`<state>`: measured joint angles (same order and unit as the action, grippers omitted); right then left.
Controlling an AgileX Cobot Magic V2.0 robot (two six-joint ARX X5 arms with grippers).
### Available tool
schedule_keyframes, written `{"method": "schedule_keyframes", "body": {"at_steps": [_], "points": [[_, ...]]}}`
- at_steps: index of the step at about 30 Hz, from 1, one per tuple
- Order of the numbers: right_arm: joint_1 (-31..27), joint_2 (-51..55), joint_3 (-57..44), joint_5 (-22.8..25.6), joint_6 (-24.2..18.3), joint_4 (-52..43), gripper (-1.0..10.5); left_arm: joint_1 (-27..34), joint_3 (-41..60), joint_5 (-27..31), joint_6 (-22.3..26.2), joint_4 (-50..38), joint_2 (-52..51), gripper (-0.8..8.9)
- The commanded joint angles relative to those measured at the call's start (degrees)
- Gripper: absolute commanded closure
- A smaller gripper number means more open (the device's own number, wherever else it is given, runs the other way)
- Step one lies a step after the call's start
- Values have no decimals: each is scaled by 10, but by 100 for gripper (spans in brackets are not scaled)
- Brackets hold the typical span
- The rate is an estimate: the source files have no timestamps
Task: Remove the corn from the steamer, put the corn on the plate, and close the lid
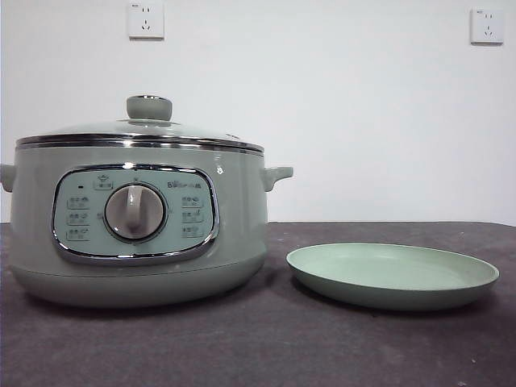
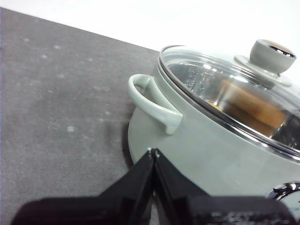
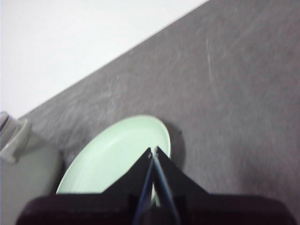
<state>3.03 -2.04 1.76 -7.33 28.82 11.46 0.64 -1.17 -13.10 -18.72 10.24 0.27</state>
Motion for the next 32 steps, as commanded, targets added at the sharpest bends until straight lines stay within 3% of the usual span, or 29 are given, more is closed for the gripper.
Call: {"method": "schedule_keyframes", "body": {"at_steps": [1, 7, 11, 23, 29, 32], "points": [[0, -10, 20, -3, 13, 11, 958, 1, -15, -5, -17, 27, 1, 820], [0, -61, 75, -38, 8, 10, 958, 1, -68, -4, -17, 70, 1, 820], [0, -114, 121, -76, -18, 10, 958, 1, -106, -5, -17, 84, 1, 820], [0, -301, 281, -234, -75, 13, 947, 1, -229, -36, 0, 153, 53, 820], [0, -380, 362, -287, -153, 77, 945, 1, -299, -88, 36, 189, 144, 820], [0, -412, 402, -288, -199, 129, 938, 0, -334, -118, 59, 209, 197, 820]]}}
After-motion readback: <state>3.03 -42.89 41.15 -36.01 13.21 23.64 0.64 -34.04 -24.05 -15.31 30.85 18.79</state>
